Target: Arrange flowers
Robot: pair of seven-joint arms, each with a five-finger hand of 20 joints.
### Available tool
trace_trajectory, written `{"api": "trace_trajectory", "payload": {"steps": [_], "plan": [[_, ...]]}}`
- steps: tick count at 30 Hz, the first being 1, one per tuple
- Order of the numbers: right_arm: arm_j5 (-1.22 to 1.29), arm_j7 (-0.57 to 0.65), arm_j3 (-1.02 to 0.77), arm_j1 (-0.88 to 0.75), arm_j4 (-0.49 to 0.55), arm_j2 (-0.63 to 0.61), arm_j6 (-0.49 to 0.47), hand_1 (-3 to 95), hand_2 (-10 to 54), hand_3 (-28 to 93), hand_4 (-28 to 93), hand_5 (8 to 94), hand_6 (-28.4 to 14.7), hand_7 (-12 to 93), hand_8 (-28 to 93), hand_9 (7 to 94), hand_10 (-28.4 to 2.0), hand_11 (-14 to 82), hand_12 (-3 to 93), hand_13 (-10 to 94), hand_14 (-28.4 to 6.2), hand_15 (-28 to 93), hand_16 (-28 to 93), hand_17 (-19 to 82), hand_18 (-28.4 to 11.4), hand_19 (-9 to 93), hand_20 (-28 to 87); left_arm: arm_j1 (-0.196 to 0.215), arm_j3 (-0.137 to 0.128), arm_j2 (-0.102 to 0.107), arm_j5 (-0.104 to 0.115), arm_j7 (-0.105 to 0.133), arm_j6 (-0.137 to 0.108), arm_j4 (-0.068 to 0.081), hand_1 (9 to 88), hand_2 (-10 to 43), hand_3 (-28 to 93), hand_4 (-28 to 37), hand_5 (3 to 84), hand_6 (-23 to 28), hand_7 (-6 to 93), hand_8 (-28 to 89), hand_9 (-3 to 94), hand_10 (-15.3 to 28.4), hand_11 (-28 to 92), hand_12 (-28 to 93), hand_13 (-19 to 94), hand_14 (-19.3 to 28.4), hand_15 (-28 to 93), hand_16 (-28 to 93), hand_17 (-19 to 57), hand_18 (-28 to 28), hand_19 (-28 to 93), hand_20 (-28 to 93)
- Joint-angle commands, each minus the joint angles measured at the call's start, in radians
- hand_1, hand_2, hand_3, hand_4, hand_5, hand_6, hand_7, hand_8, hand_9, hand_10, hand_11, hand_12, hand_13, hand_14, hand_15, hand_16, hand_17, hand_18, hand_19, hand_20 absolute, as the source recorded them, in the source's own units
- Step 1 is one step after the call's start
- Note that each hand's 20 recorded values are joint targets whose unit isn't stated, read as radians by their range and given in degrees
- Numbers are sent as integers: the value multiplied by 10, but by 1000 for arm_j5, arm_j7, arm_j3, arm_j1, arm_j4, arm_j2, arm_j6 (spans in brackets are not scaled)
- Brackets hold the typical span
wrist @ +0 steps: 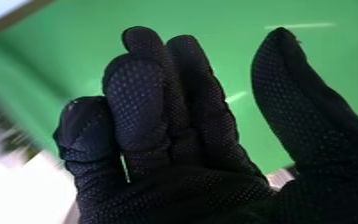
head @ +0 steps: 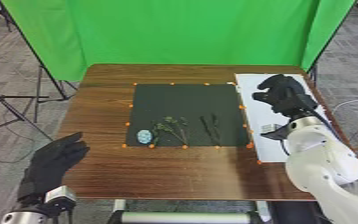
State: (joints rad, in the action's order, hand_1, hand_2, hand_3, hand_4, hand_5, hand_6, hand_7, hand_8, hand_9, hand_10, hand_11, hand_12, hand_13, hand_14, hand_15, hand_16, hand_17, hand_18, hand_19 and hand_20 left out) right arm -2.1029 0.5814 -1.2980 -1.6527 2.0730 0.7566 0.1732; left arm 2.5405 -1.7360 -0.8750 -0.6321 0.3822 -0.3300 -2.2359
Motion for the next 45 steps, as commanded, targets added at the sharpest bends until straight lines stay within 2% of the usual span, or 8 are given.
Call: {"api": "trace_trajectory", "payload": {"steps": [1,12,14,18,27,31,34,45], "plan": [[-97,181,-132,-161,-73,-53,-50,310,-37,834,-257,583,-76,188,-111,622,-171,255,169,677,-97,774,178,458,-178,932,335,-34,24,-10,-11,-25,20,-1,268,46,824,-202,438,130,205,-109,394,230,449,130,264,282,662,-141,-97,219,605,73],[-134,286,-96,-116,-192,-57,-110,314,-48,822,-262,566,-86,169,-106,581,-191,225,163,671,-102,787,169,468,-177,932,351,-42,39,-9,-4,-10,14,1,267,47,825,-202,439,130,206,-109,388,227,416,114,257,279,657,-145,-96,219,606,71],[-150,315,-63,-73,-220,-58,-107,314,-52,821,-261,566,-86,167,-105,582,-191,223,163,672,-103,788,167,470,-179,932,351,-46,39,-14,-10,-18,20,3,268,47,825,-202,439,130,206,-110,387,227,414,113,256,279,655,-145,-96,219,606,70],[-124,318,-44,-34,-247,-53,-127,320,-59,818,-260,571,-87,166,-105,593,-191,225,164,679,-105,791,163,478,-183,932,360,-50,47,-5,2,-1,14,6,268,47,825,-203,438,130,206,-109,385,225,409,113,253,277,651,-145,-96,219,606,69],[-117,341,56,85,-305,-49,-163,319,-64,810,-261,564,-90,156,-102,593,-195,225,165,681,-105,794,162,481,-181,932,364,-79,62,1,-6,-4,27,14,267,47,825,-202,438,129,206,-110,385,224,406,112,250,277,648,-143,-96,219,605,68],[-119,338,93,111,-327,-40,-171,317,-62,805,-260,562,-91,151,-100,591,-196,223,165,679,-108,793,164,481,-181,932,364,-87,62,1,-6,-14,30,14,268,47,824,-202,438,129,205,-110,385,224,404,112,250,277,647,-143,-96,219,605,67],[-124,346,133,140,-356,-35,-189,316,-61,804,-259,564,-92,150,-99,592,-196,223,164,679,-107,793,163,481,-180,932,364,-94,61,-2,-8,-28,49,17,268,47,823,-202,438,129,205,-110,385,224,403,112,250,277,647,-142,-96,218,605,66],[-99,362,116,85,-352,-27,-215,324,-64,805,-259,570,-93,149,-99,597,-197,226,165,679,-107,792,163,483,-182,932,365,-99,57,-7,-10,-32,51,18,269,48,822,-201,438,130,205,-109,384,223,403,112,250,276,646,-142,-96,218,605,64]]}}
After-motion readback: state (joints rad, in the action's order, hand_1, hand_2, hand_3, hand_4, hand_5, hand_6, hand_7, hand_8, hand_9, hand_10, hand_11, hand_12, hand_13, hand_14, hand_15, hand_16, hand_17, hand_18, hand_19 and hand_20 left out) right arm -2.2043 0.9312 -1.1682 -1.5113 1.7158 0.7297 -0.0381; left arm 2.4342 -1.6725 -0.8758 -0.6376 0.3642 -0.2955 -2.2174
